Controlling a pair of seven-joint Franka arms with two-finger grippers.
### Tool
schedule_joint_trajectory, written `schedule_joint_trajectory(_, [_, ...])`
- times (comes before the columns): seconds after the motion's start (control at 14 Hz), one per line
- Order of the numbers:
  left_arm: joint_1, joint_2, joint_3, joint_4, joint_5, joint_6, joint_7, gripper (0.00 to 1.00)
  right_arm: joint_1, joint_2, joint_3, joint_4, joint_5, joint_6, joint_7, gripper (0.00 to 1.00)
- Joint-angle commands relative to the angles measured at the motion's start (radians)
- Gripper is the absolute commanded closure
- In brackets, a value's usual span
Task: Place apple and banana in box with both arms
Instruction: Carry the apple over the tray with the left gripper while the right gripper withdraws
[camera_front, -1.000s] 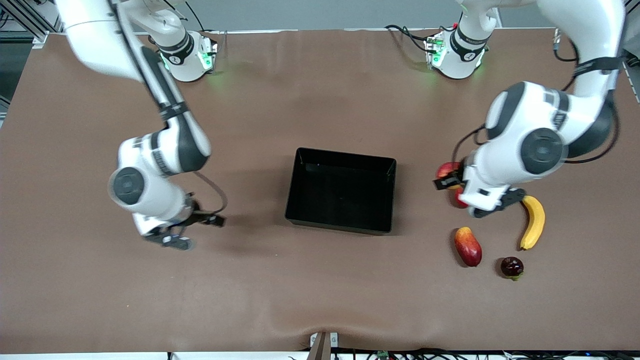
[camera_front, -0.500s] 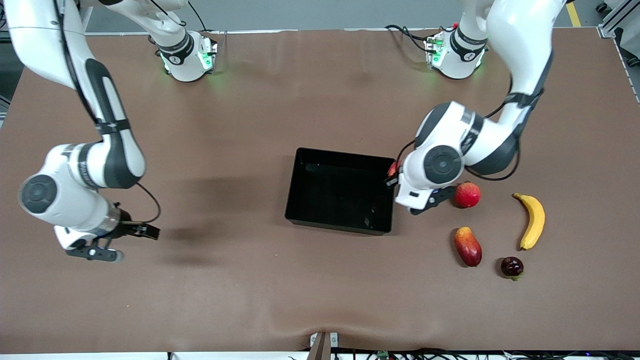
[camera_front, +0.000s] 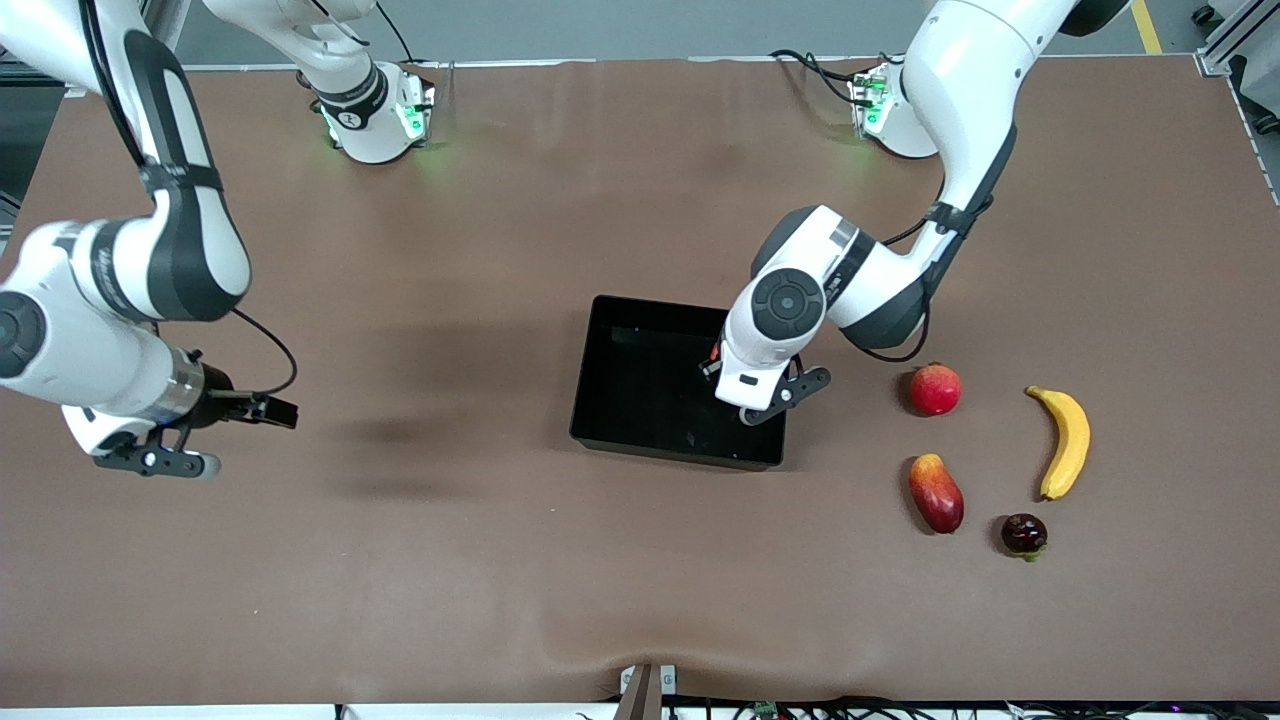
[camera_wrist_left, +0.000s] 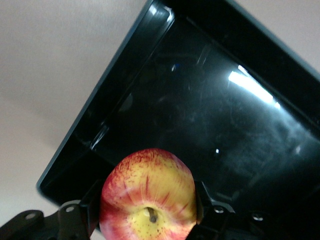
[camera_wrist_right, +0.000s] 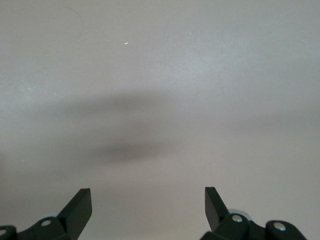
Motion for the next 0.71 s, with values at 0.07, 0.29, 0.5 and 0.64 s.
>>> schedule_joint_trajectory(0.07, [-0.023, 0.086, 0.010, 0.018, 0.098, 0.120, -0.101, 1.00, -0.013, -0.107, 0.006, -0.040, -0.009, -0.052, -0.005, 0.00])
schedule_joint_trajectory(0.29, [-0.037, 0.114, 0.010, 0.004, 0.103, 0.134, -0.117, 1.00, -0.010, -0.167, 0.007, -0.033, -0.005, -0.127, -0.005, 0.00])
schedule_joint_trajectory(0.5, [-0.037, 0.131, 0.010, -0.014, 0.105, 0.134, -0.115, 0.95, -0.010, -0.217, 0.009, -0.021, 0.007, -0.172, -0.055, 0.00])
schedule_joint_trajectory(0.64, [-0.035, 0.131, 0.011, -0.014, 0.105, 0.134, -0.114, 0.01, -0.027, -0.231, 0.001, 0.014, 0.044, -0.236, -0.111, 0.00])
